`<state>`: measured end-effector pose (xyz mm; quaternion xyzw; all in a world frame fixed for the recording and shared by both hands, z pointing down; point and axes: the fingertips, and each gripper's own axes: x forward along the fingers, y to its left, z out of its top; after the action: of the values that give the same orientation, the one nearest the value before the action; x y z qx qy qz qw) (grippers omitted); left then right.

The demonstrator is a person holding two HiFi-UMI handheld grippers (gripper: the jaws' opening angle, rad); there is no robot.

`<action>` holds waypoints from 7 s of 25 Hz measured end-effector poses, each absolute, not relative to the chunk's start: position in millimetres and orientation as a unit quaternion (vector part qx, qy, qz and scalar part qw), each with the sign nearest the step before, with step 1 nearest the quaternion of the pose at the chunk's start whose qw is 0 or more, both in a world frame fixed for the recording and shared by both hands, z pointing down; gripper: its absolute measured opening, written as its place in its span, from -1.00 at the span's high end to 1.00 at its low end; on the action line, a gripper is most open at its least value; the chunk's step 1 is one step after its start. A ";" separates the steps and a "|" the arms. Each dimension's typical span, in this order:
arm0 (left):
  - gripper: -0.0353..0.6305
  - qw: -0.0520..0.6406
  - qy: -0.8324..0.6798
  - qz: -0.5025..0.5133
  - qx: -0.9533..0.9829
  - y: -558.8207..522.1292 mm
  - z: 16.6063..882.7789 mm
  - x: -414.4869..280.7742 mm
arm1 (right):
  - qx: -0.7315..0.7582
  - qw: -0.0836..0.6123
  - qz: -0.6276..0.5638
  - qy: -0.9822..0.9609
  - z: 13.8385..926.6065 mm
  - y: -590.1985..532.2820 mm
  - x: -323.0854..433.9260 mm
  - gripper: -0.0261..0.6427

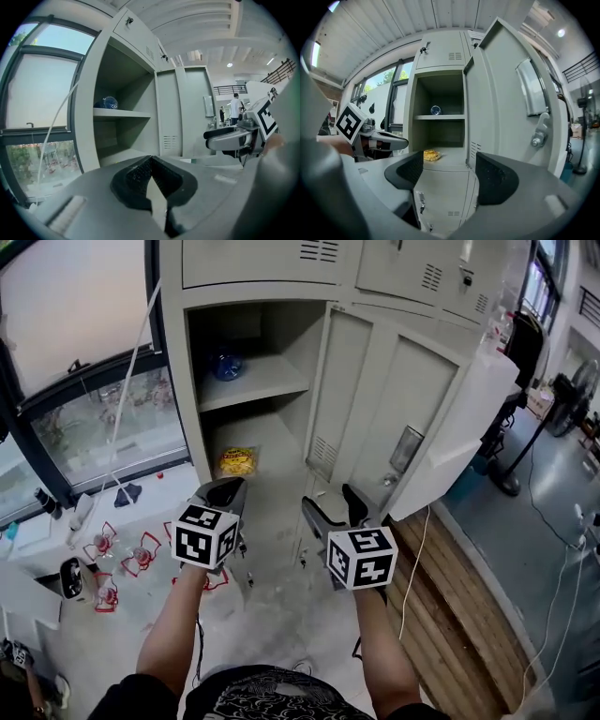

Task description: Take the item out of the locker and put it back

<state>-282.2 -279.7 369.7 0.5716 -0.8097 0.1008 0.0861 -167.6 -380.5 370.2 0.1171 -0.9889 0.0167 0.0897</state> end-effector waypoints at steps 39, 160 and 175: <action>0.89 0.110 -0.901 0.080 0.413 -194.4 380.8 -316.6 | -0.065 0.120 0.018 -0.990 410.0 -337.9 -261.5 -0.02; 0.89 0.122 -0.852 0.064 0.505 -130.2 396.8 -252.0 | 0.088 0.121 0.018 -0.989 408.2 -290.4 -160.5 0.85; 0.89 0.116 -0.802 0.058 0.583 -158.3 404.1 -221.6 | 0.176 0.114 0.019 -0.978 403.1 -289.5 -97.5 0.85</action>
<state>-221.6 -158.3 404.1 0.5829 -0.8021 0.0583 0.1162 -97.5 -289.5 403.1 0.1761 -0.9775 0.0191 0.1142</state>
